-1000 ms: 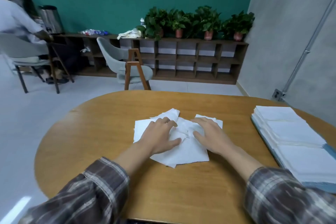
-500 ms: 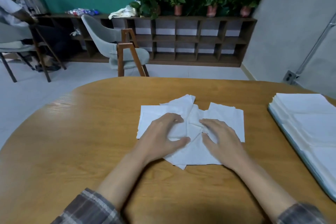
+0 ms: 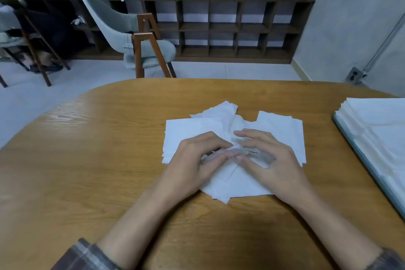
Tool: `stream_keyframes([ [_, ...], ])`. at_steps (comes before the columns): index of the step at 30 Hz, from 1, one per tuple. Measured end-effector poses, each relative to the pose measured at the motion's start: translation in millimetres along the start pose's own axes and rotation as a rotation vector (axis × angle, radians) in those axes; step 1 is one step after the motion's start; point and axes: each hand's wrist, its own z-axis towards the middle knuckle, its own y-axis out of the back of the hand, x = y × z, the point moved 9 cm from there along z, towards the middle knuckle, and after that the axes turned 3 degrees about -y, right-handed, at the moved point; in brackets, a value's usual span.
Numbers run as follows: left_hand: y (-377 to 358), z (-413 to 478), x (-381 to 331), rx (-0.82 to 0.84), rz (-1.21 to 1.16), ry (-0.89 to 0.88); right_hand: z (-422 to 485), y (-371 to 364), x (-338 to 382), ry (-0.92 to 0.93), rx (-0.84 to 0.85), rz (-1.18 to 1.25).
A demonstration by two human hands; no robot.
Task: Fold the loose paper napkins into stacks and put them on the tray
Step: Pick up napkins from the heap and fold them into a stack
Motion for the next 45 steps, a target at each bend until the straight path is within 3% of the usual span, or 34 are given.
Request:
stream_keyframes([
  [4,7.6,1.4,3.2,-0.022,-0.014,0.039,0.2,6.5,-17.8,-0.183,-0.036,0.179],
  [9,30.0,1.3,35.9,-0.184,-0.245,0.281,-1.4,12.3,-26.3,-0.333,-0.085,0.498],
  [16,28.9,3.3,38.4,-0.237,-0.358,0.325,-2.4,2.8,-3.3,-0.303,-0.005,0.693],
  [21,21.6,5.8,39.2,-0.212,-0.318,0.306,5.6,-3.7,-5.5,-0.22,0.005,0.326],
  [25,20.8,3.9,44.5,-0.042,0.081,0.247,6.9,25.6,-25.4,-0.33,-0.204,0.3],
  [28,11.3,1.0,46.4,0.09,0.185,0.264,3.2,40.1,-35.3,-0.35,-0.29,0.303],
  [39,13.1,2.3,49.4,-0.012,0.228,0.214,-0.1,41.4,-29.9,-0.318,-0.301,0.237],
  [45,22.3,4.0,25.1,-0.086,0.217,0.06,-1.3,39.5,-20.1,-0.268,-0.294,0.158],
])
